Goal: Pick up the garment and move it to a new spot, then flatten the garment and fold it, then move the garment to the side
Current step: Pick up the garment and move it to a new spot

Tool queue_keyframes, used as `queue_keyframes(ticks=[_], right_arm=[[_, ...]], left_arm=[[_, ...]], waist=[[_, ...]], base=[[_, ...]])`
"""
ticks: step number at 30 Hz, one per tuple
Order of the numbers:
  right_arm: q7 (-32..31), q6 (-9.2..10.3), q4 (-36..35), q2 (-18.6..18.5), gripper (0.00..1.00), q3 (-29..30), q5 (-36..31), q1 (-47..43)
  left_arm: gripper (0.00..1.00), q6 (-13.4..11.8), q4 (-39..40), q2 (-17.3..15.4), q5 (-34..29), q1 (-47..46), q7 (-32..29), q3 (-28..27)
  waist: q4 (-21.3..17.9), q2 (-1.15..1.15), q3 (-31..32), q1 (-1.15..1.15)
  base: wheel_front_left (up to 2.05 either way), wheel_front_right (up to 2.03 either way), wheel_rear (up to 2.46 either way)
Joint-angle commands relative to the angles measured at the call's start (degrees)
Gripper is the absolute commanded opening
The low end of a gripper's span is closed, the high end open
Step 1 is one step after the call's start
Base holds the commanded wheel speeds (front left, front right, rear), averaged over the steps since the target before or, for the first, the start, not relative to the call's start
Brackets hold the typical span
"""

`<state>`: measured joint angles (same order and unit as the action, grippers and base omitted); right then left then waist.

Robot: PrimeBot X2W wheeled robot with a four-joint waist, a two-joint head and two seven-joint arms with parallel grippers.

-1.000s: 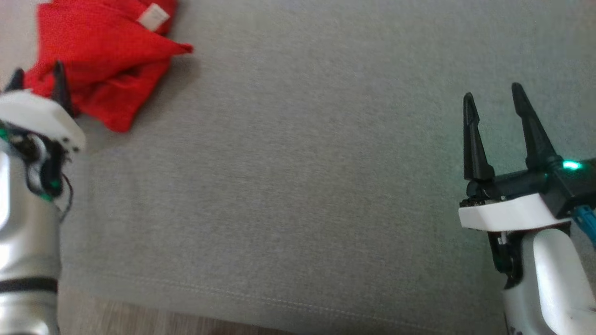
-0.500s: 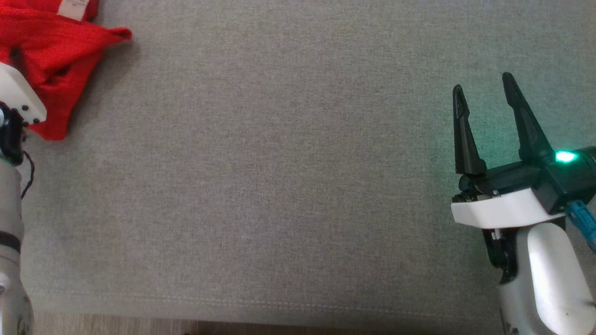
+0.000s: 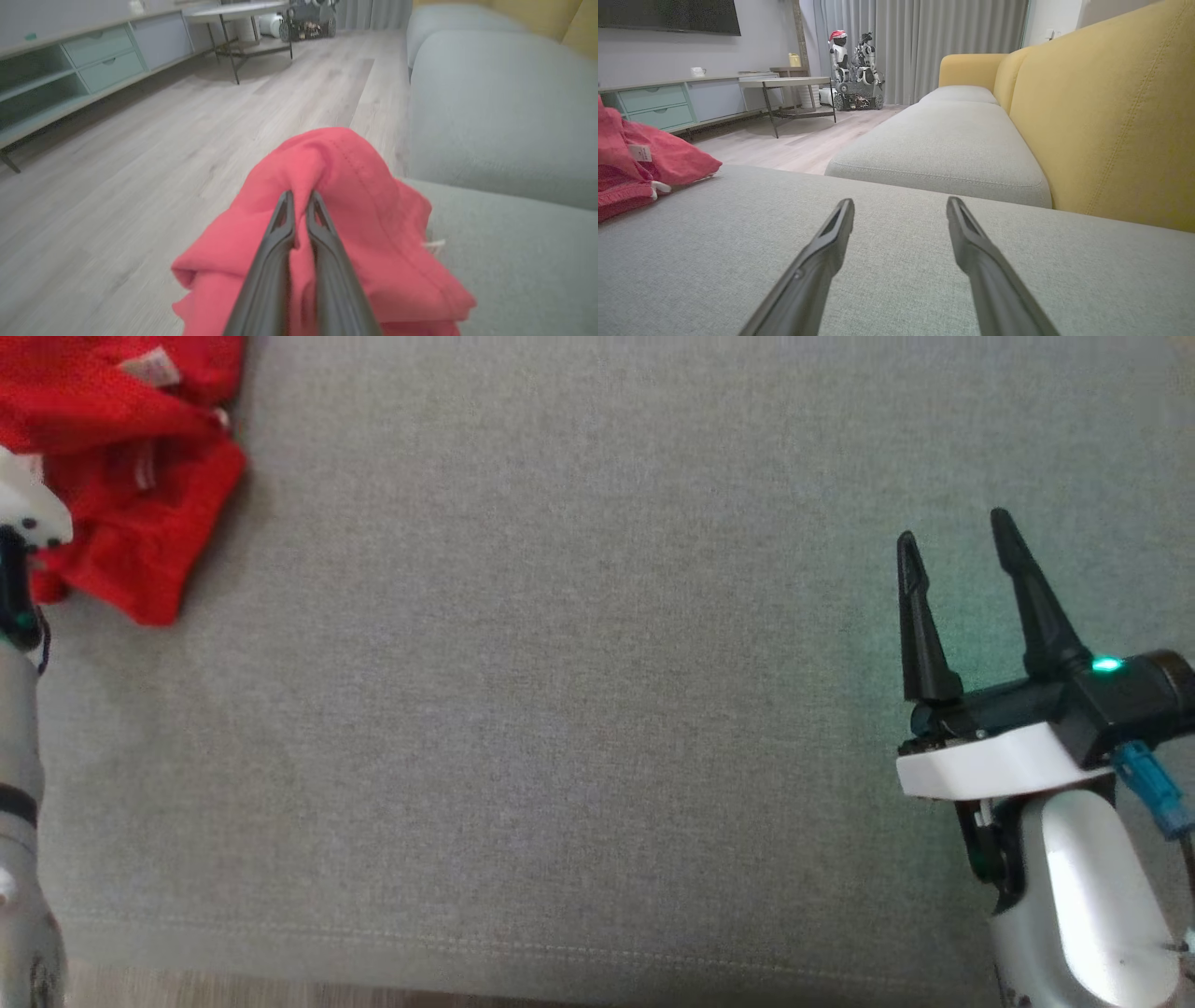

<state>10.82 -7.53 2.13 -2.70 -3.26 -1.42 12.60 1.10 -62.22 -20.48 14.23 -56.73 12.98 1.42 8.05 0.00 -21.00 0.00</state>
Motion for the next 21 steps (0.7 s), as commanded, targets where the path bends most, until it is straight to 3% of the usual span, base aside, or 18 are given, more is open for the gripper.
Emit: queue_keyframes(ticks=[1, 5, 12, 21], right_arm=[[0.8, 0.04, -1.1, -0.2, 1.00, -1.4, 0.8, 0.5], [1.8, 0.04, 1.0, -0.2, 1.00, -1.4, 2.4, -0.1], [3.2, 0.04, 3.8, -0.2, 1.00, -1.7, 5.6, -0.6], [3.9, 0.04, 3.9, -0.2, 1.00, -1.3, 7.3, 0.1]], left_arm=[[0.00, 0.3, 3.2, -3.1, 0.1, -2.5, 1.2, -1.0], [0.00, 2.0, 8.9, -1.6, -0.3, -1.3, 1.9, 0.1], [0.00, 4.2, 19.9, 3.9, 0.0, 2.2, 1.5, 3.7], [0.00, 4.3, 34.1, 11.4, 1.7, 7.5, -7.6, 9.2]], waist=[[0.4, 0.00, 2.7, 0.00], [0.2, 0.00, 6.5, 0.00], [-1.9, 0.00, 11.8, 0.00], [-7.7, 0.00, 13.7, 0.00]], base=[[0.00, 0.00, 0.00], [0.00, 0.00, 0.00], [0.00, 0.00, 0.00], [0.00, 0.00, 0.00]])
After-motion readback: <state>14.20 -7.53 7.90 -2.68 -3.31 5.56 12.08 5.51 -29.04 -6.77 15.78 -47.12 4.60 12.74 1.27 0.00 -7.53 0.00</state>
